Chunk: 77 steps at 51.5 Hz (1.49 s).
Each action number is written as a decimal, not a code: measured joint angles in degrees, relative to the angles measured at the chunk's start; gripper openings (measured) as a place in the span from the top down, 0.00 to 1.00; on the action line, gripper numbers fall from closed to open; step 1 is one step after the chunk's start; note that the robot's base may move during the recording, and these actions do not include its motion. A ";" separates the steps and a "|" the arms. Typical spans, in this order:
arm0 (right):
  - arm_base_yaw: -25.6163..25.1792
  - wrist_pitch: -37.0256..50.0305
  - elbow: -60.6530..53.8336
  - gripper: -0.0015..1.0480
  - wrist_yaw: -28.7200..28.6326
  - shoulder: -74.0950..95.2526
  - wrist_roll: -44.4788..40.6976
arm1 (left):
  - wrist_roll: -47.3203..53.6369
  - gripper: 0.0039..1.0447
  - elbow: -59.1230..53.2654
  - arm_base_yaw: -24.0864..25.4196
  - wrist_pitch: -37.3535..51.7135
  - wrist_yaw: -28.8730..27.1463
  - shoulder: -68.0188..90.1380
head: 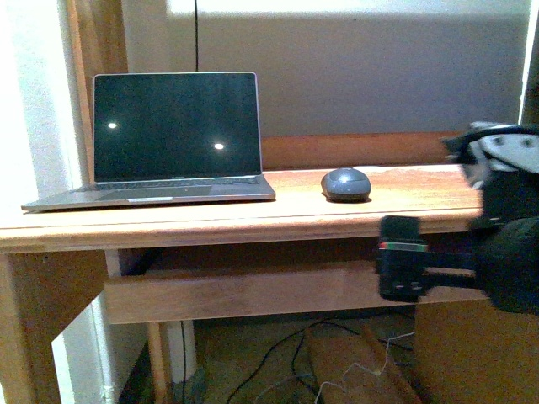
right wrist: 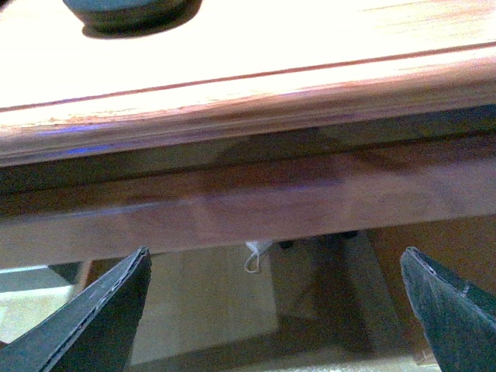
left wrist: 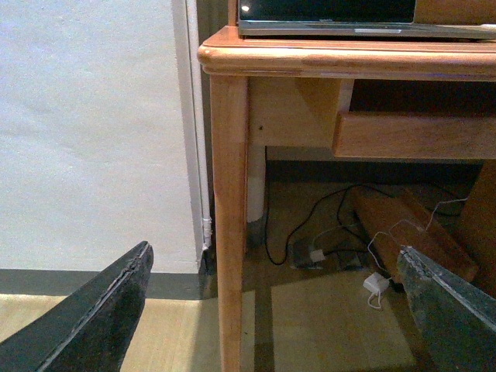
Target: Place mouse
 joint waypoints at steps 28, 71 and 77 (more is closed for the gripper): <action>-0.66 -29.33 -32.41 0.07 7.61 -68.35 3.10 | 0.00 0.07 0.00 0.00 0.00 0.02 0.00; -19.34 -24.06 -45.18 0.97 -19.74 -85.11 -11.63 | 0.00 0.07 0.00 0.00 0.00 -0.02 0.00; -19.34 -24.06 -45.18 0.97 -19.78 -85.18 -11.65 | 0.00 0.07 0.00 0.00 0.00 -0.02 0.00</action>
